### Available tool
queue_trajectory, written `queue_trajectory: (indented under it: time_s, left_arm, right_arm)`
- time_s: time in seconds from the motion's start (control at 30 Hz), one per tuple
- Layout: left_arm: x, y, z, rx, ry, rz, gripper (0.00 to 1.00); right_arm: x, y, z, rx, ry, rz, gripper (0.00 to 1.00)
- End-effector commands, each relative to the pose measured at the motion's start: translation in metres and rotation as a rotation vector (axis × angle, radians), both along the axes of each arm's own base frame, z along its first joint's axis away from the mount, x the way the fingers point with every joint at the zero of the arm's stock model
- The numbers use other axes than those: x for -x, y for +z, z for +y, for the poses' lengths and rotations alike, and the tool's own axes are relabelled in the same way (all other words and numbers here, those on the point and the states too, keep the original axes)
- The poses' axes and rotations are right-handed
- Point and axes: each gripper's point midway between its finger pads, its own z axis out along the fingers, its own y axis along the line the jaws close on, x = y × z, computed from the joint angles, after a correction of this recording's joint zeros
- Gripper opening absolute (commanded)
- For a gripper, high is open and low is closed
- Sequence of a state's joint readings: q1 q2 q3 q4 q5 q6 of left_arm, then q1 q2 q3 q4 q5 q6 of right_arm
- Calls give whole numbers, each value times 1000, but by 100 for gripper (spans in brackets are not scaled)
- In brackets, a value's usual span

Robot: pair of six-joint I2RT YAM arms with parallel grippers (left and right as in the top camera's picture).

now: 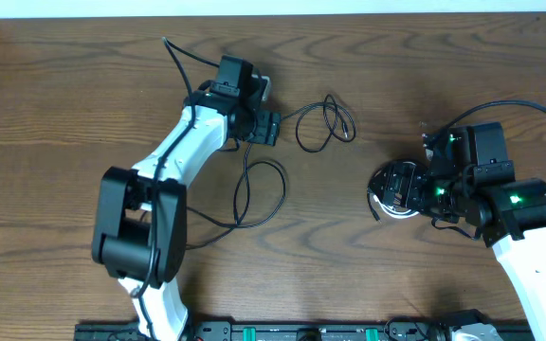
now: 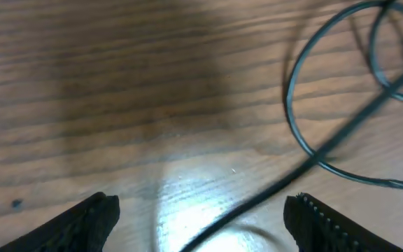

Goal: Untangle cables
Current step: 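Lift the black cable with the left gripper toward the back edge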

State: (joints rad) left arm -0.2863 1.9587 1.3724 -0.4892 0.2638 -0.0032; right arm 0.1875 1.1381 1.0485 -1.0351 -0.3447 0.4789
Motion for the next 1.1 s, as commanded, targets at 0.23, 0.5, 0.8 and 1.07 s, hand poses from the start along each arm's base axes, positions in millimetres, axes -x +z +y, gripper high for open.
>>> queue_trajectory:
  time_s: [0.23, 0.5, 0.8, 1.07]
  left_arm:
    - [-8, 1, -3, 10, -8, -25, 38]
    - [-13, 65, -5, 52, -5, -162, 7]
    - [-14, 201, -1, 178, 40, -496, 8]
    - [28, 413, 44, 470, 201, -1053, 8]
  right_arm:
    - [0, 3, 2, -5, 7, -5, 99]
    - [0, 3, 2, -5, 7, -5, 99]
    - [0, 3, 2, -5, 7, -5, 99]
    - [0, 3, 2, -5, 7, -5, 99]
